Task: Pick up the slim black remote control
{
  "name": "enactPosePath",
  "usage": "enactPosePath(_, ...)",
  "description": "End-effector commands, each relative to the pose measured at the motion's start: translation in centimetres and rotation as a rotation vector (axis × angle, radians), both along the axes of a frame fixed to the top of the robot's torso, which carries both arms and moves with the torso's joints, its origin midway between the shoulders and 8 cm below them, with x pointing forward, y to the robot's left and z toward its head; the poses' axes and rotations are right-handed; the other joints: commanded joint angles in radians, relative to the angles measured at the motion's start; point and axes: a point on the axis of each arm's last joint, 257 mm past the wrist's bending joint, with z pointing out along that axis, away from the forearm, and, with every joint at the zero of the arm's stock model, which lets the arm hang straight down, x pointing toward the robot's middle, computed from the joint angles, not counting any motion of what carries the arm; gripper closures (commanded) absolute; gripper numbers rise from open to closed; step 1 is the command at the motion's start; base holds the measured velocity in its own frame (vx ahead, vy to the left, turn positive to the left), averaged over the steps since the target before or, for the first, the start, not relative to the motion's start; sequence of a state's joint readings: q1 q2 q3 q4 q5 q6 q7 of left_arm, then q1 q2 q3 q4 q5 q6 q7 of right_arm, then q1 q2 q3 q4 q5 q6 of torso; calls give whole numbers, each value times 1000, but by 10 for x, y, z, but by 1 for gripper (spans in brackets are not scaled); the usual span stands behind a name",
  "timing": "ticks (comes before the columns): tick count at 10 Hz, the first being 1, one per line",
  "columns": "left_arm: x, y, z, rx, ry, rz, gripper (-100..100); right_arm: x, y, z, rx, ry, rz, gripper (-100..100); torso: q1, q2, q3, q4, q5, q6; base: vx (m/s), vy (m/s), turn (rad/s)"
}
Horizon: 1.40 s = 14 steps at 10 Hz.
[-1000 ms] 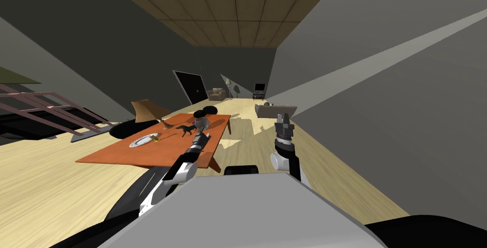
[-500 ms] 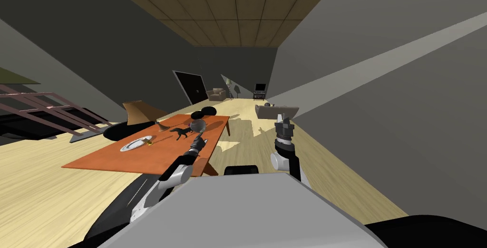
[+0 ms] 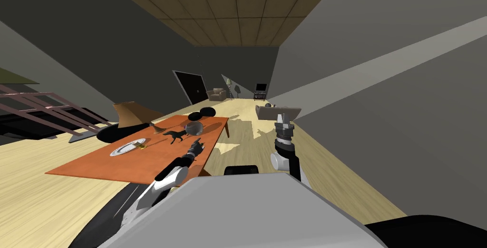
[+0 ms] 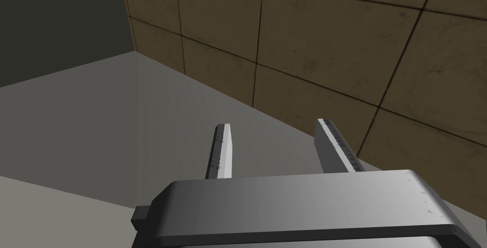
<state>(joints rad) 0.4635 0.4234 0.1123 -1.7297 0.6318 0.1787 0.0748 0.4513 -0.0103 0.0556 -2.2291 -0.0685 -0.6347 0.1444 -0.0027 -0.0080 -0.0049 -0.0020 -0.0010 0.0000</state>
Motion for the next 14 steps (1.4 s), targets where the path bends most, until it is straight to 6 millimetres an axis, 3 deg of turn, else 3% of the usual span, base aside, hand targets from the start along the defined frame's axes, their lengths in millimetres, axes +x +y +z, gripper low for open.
enactPosePath(1,-17,15,-27,-53,81,38,-100,0,0,0,0,0,0,0,0,0,0,0,0,0,138,-51,38)
enactPosePath(4,-37,29,-55,-106,173,73,-100,0,0,0,0,0,0,0,2,0,0,0,1,0,116,-26,28)
enactPosePath(5,-37,29,-55,-106,173,73,-100,0,0,0,0,0,0,0,3,0,0,0,1,0,57,-10,-4)
enactPosePath(6,-54,42,-73,-154,234,113,-100,0,0,0,0,0,0,0,3,3,2,1,1,0,104,-14,38)
enactPosePath(7,-56,41,-75,-157,244,111,-100,0,0,0,0,0,0,0,3,1,1,1,1,0,101,-24,22)
enactPosePath(8,-73,54,-91,-204,298,153,-100,0,0,0,0,0,0,0,2,2,1,0,1,0,127,-43,42)
enactPosePath(11,-95,63,-109,-259,372,193,-100,0,0,0,0,0,0,0,3,-1,0,0,1,0,122,-14,30)
enactPosePath(12,-112,73,-121,-307,422,234,-100,0,0,0,0,0,0,0,3,0,0,0,1,0,125,-16,33)
enactPosePath(13,-114,73,-123,-310,428,236,-100,0,0,0,0,0,0,0,3,0,0,0,1,0,94,-18,30)
enactPosePath(14,-132,82,-132,-358,471,281,-100,0,0,0,0,0,0,0,3,1,1,0,1,0,122,3,43)
